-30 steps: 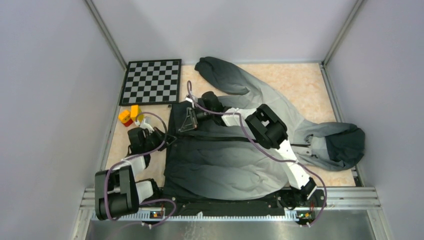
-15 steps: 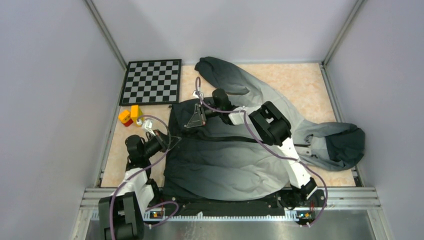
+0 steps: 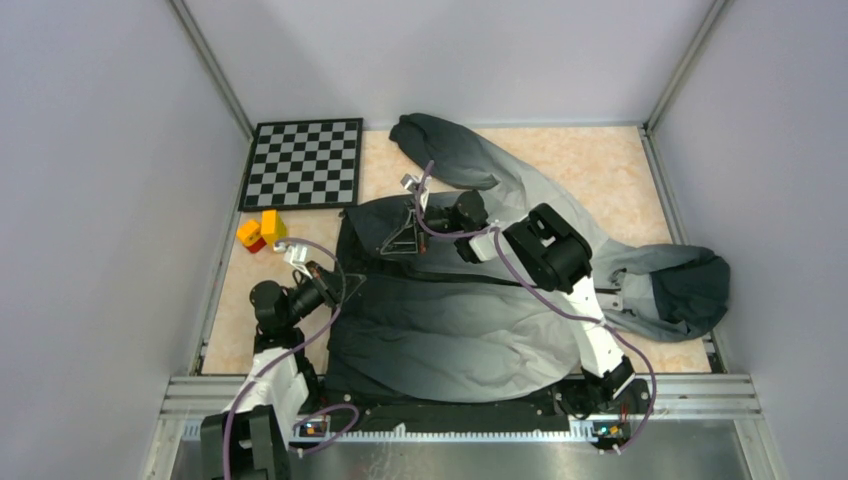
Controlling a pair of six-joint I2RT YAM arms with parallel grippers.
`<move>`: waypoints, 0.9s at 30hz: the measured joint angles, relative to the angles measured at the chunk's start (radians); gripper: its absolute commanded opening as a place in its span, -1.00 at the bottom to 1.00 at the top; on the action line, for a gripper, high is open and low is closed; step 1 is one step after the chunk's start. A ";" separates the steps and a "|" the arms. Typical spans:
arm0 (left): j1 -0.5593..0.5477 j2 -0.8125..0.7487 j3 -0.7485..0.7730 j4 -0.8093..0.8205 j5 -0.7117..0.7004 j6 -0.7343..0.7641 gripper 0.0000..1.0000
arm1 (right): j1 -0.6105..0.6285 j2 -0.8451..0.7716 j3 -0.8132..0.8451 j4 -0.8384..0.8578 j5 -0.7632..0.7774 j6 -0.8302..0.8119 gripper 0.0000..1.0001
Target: Zip up the jacket
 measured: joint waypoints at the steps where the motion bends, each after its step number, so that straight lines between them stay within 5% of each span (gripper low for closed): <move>1: -0.001 0.000 0.000 0.000 0.000 0.004 -1.00 | 0.000 0.001 0.002 0.037 -0.006 0.015 -1.00; 27: -0.052 0.013 0.000 0.011 0.018 0.055 -1.00 | 0.005 0.056 0.043 0.159 -0.132 0.100 -1.00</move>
